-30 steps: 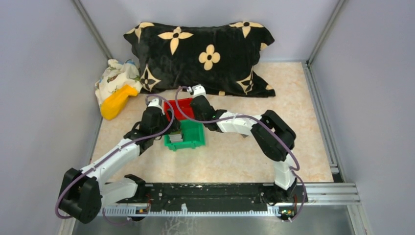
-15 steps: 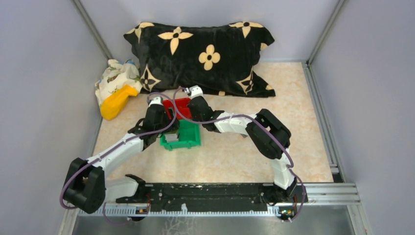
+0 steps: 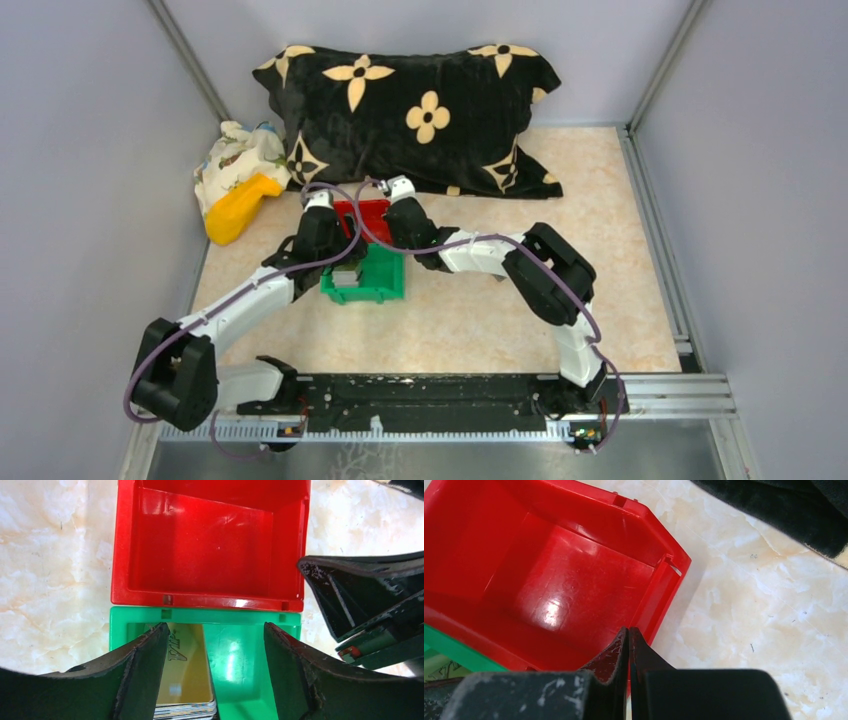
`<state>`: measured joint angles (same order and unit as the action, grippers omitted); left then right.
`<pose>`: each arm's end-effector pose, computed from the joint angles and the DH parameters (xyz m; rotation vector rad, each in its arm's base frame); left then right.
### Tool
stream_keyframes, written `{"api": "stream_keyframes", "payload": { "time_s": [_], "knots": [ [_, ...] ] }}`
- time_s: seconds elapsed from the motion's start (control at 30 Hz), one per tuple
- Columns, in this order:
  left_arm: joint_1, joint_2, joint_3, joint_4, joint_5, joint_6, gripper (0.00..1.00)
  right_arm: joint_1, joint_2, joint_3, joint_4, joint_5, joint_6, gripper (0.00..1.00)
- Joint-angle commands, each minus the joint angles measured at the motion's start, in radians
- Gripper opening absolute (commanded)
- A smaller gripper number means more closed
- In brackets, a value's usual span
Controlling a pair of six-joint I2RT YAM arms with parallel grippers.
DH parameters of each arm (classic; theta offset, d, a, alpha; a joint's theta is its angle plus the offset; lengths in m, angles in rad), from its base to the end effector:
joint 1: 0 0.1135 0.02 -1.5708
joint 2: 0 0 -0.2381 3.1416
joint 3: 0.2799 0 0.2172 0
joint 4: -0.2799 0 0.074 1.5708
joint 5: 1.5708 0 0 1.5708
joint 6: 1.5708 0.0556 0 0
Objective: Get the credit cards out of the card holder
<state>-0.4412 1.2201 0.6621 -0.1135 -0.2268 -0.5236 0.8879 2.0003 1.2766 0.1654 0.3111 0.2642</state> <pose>0.2290 -0.0943 0.1977 -0.2146 2.2258 -0.2746 0.2801 0.3174 0.1695 -0.4732 2.0666 0.3601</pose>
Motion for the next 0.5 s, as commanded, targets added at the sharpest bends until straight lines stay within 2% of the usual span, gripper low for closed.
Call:
{"api": "stream_keyframes", "payload": {
  "time_s": [0.0,0.47],
  "knots": [
    [0.007,0.025,0.059,0.019,-0.011,0.017,0.76,0.016,-0.056,-0.046,-0.024,-0.019,0.010,0.00],
    [0.032,0.116,0.111,0.048,0.024,0.029,0.79,0.026,-0.203,-0.158,0.018,0.006,0.017,0.00]
  ]
}}
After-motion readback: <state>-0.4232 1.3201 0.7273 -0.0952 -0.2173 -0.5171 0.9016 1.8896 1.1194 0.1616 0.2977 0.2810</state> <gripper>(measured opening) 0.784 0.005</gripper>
